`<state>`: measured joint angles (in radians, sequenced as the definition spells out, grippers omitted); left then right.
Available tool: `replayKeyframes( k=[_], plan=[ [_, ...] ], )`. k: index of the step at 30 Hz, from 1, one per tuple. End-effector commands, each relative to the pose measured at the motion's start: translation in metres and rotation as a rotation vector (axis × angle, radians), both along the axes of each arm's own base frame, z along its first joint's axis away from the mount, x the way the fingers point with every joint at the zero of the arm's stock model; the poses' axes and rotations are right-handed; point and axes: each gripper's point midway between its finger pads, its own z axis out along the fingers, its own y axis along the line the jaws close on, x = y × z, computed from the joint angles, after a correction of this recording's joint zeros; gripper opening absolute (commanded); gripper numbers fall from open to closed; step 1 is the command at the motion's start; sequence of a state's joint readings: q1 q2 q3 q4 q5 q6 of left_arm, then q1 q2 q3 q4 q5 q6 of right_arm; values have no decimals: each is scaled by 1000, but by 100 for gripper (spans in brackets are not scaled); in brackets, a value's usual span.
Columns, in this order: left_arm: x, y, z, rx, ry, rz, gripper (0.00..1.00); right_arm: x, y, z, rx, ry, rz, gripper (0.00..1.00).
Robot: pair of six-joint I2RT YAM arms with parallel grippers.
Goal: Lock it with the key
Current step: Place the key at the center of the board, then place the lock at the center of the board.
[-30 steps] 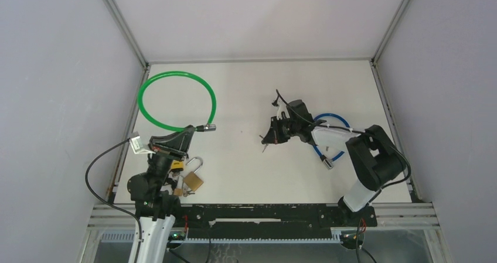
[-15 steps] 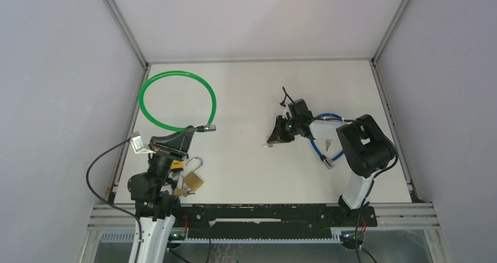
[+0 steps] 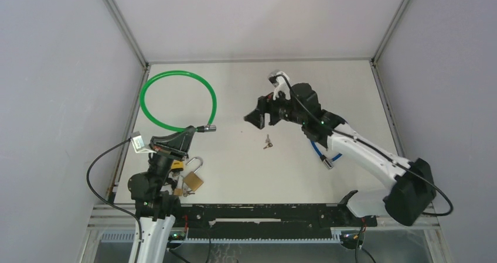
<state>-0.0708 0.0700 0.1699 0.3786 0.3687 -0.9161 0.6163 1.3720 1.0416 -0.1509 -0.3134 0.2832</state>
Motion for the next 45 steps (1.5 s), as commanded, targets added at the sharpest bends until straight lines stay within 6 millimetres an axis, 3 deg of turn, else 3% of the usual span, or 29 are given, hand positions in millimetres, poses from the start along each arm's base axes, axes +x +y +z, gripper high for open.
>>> replayKeyframes(
  k=[1, 4, 7, 9, 14, 16, 20, 21, 22, 27, 28, 33, 36, 40, 45],
  plan=[
    [-4, 4, 14, 0, -75, 26, 0, -32, 56, 152, 284, -449, 153, 83],
    [-5, 4, 14, 3, -78, 23, 0, -46, 81, 200, 387, -538, 167, 84],
    [-6, 4, 15, 4, -81, 25, 0, -49, 102, 230, 433, -595, 165, 84],
    [-7, 4, 16, 5, -86, 24, 0, -39, 110, 238, 426, -606, 130, 83],
    [-8, 4, 16, 7, -92, 24, 0, -12, 123, 234, 389, -568, 46, 75],
    [-7, 4, 15, 7, -90, 25, 0, -14, 129, 235, 396, -567, 70, 63],
    [-8, 4, 15, 8, -94, 25, 0, -18, 136, 232, 386, -551, 114, 15],
    [-8, 4, 14, 9, -94, 26, 0, -17, 136, 227, 373, -541, 113, 4],
    [-8, 4, 14, 8, -96, 27, 0, -17, 135, 225, 368, -536, 111, 0],
    [-4, 9, 10, -3, -68, 57, 1, -12, 122, 204, 370, -472, 95, 0],
    [-4, 10, 10, -7, -68, 61, 6, -10, 118, 199, 374, -459, 88, 0],
    [2, 15, 2, -46, -25, 85, 74, -8, 103, 173, 350, -388, 68, 0],
    [7, 22, -2, -62, 1, 123, 99, -2, 76, 151, 327, -333, 0, 0],
    [14, 37, -10, -73, 40, 214, 100, 6, 32, 100, 253, -217, -121, 0],
    [25, 55, -26, -89, 111, 323, 100, 0, -26, 8, 97, -26, -258, 0]
  ],
)
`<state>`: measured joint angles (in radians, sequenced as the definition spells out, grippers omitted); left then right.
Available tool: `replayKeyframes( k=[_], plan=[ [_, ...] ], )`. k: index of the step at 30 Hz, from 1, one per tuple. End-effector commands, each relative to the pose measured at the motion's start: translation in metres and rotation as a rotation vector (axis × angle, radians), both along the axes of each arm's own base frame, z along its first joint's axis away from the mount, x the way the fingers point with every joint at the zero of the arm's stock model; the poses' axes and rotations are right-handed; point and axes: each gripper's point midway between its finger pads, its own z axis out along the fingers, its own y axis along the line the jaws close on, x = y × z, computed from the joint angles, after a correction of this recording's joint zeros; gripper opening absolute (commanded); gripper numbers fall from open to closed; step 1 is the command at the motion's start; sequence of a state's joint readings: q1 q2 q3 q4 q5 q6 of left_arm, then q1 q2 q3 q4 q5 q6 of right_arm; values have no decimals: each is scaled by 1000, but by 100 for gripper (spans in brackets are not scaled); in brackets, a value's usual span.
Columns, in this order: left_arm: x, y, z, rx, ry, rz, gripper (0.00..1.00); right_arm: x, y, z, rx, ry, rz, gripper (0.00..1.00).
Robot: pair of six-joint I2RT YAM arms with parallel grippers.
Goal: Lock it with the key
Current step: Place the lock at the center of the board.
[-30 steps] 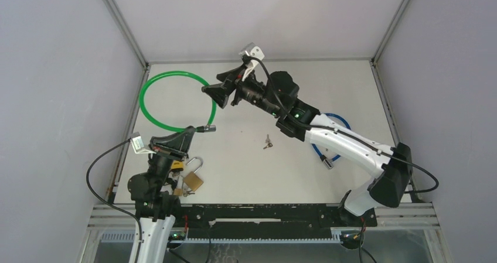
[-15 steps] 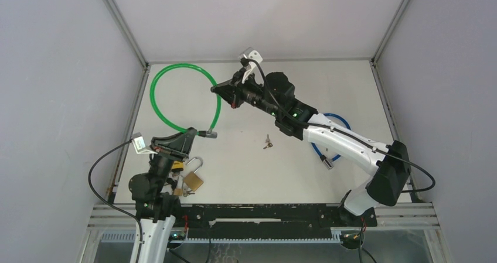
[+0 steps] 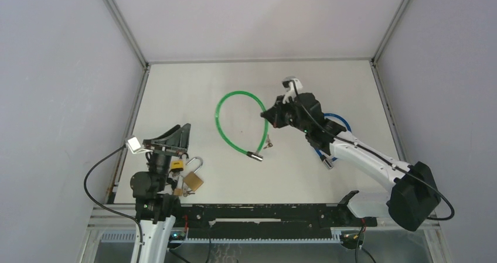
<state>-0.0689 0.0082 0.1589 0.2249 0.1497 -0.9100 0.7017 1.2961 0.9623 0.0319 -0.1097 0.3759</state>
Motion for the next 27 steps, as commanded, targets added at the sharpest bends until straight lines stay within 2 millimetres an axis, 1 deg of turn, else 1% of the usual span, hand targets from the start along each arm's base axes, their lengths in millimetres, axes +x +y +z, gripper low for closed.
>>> replayKeyframes(
  k=[1, 4, 5, 8, 10, 12, 15, 17, 19, 20, 21, 22, 23, 25, 26, 27],
  plan=[
    [5, 21, -7, -1, 13, 121, 100, -7, -44, -35, -8, 134, -129, 0],
    [8, 22, -12, 6, 35, 130, 100, -13, -64, -73, -41, 232, -156, 0],
    [9, 22, -13, 6, 40, 133, 100, -12, -71, -84, -51, 267, -166, 0],
    [9, 22, -14, 12, 46, 133, 100, -13, -81, -113, -83, 355, -162, 0],
    [10, 23, -14, 14, 48, 136, 100, -11, -85, -126, -104, 386, -164, 0],
    [10, 22, -16, 18, 50, 136, 100, -6, -88, -133, -99, 404, -163, 0],
    [10, 23, -16, 19, 51, 137, 100, 8, -95, -144, -113, 411, -192, 0],
    [10, 23, -16, 24, 52, 140, 100, 15, -102, -156, -145, 449, -209, 1],
    [10, 23, -14, 33, 49, 143, 100, 21, -105, -165, -188, 475, -206, 27],
    [12, 24, -15, 45, 67, 148, 100, 23, -106, -169, -211, 491, -202, 36],
    [14, 24, -14, 62, 80, 153, 100, 27, -106, -169, -229, 495, -197, 43],
    [14, 24, -11, 90, 93, 157, 99, 30, -105, -167, -241, 495, -192, 53],
    [15, 24, -8, 139, 118, 162, 99, 33, -105, -162, -248, 481, -192, 59],
    [15, 23, -1, 295, 184, 156, 99, 38, -106, -149, -260, 432, -204, 67],
    [15, 22, 2, 392, 223, 146, 99, 39, -108, -143, -272, 403, -210, 70],
    [15, 24, 14, 544, 255, 137, 100, 39, -111, -135, -296, 366, -224, 71]
  ],
)
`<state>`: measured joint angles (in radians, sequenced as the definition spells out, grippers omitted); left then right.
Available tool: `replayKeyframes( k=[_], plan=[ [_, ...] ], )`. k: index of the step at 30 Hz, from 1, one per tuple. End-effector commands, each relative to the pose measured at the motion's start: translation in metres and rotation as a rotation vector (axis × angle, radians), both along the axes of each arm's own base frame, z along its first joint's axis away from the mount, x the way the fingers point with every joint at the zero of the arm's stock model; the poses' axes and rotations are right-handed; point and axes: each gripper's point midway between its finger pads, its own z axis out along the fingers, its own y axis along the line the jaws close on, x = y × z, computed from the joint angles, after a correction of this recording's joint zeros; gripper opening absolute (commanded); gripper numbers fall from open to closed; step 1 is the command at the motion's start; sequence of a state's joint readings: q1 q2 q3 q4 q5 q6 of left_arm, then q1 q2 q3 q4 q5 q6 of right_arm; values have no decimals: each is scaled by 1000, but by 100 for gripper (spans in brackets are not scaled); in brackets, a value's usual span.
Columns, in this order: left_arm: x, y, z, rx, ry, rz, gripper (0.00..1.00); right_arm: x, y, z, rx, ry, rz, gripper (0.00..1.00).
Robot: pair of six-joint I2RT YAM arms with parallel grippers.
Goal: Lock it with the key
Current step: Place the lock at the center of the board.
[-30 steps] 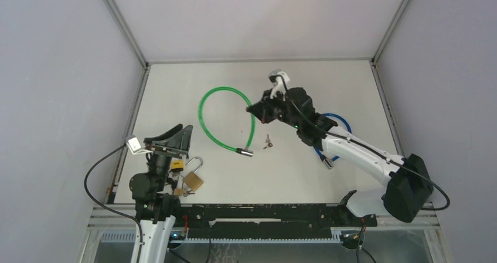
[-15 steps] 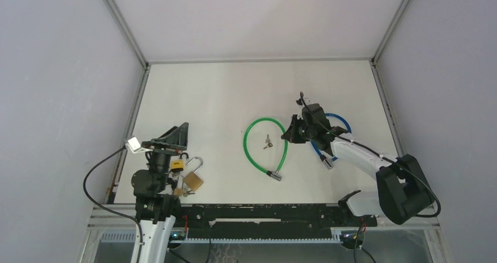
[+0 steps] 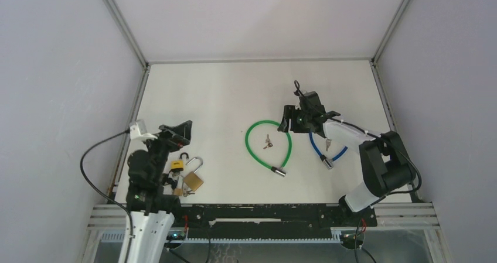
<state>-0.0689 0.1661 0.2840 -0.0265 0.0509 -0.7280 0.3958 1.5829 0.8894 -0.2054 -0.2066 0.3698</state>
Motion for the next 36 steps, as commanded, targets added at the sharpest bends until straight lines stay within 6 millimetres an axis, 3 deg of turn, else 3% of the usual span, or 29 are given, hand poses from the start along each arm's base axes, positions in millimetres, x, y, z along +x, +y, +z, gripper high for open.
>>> replayKeyframes(
  k=[1, 2, 5, 7, 8, 10, 15, 22, 28, 34, 36],
  plan=[
    [-8, 3, 56, 498, 91, -89, 100, 16, -4, 52, -67, -191, 23, 75],
    [-10, 0, 48, 628, 182, -178, 100, 12, -4, 58, -90, -214, 36, 77],
    [-44, 12, -1, 907, 618, -483, 99, -4, 5, 69, -146, -263, 107, 79],
    [-66, 29, -28, 1017, 884, -656, 93, -16, 15, 77, -155, -299, 161, 79],
    [-72, 39, -41, 1059, 997, -704, 92, -22, 22, 80, -151, -312, 190, 79],
    [-66, 60, -62, 1102, 1153, -646, 93, -34, 35, 84, -139, -333, 240, 79],
    [-38, 65, -97, 1020, 1264, -518, 100, -66, 50, 90, -154, -392, 311, 79],
    [-13, 65, -162, 957, 1395, -478, 100, -96, 41, 82, -101, -400, 297, 79],
    [-15, 55, -198, 864, 1461, -484, 100, -86, 15, 63, -227, -377, 241, 79],
    [-21, 76, -212, 865, 1610, -348, 87, -78, 1, 42, -275, -304, 193, 79],
    [-23, 83, -216, 876, 1656, -314, 78, -75, 2, 40, -265, -292, 197, 79]
  ],
)
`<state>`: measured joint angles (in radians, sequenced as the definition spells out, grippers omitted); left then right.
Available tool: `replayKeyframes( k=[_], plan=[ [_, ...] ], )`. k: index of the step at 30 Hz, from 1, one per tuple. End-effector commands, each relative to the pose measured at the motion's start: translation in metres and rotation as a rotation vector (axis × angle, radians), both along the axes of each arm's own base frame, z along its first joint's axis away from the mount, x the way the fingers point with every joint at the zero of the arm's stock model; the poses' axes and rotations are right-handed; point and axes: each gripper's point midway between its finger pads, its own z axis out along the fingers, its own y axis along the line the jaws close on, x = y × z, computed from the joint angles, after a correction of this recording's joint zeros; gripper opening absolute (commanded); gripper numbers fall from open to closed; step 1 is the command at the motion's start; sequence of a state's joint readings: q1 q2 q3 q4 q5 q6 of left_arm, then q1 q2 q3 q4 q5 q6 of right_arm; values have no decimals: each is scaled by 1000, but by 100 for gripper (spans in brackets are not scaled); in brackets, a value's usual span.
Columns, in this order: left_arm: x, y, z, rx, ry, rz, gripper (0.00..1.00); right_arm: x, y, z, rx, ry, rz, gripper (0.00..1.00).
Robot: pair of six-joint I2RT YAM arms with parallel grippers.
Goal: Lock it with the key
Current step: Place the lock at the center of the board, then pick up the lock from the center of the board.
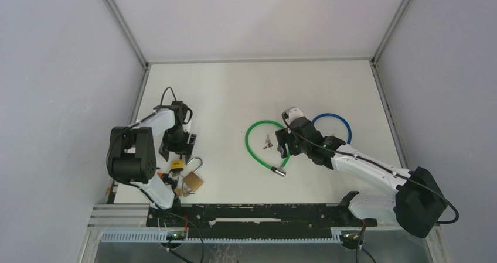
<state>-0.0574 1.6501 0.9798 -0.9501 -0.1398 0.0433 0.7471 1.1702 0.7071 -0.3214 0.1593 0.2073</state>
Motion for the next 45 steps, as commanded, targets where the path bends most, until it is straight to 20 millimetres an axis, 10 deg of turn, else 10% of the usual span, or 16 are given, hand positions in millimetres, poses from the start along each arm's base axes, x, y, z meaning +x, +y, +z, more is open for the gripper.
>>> replayKeyframes(
  k=[1, 13, 22, 30, 40, 45],
  plan=[
    [1, 16, -6, 104, 12, 93, 71, 9, -6, -2, -5, 8, -31, 79],
    [4, 24, 16, 144, -1, 173, 76, 34, -11, 7, -4, 9, -58, 79],
    [-4, 13, -4, 80, 95, 195, 63, 40, -15, 18, 15, -3, -68, 79],
    [1, 8, 8, 43, 32, 199, 9, 45, -21, 35, 52, -44, -94, 79],
    [17, -17, 74, -157, -235, 88, 0, 40, -6, 79, 206, -113, -55, 78],
    [10, -39, 124, -158, -377, -312, 0, 34, 19, 121, 402, -162, 7, 77]
  ],
)
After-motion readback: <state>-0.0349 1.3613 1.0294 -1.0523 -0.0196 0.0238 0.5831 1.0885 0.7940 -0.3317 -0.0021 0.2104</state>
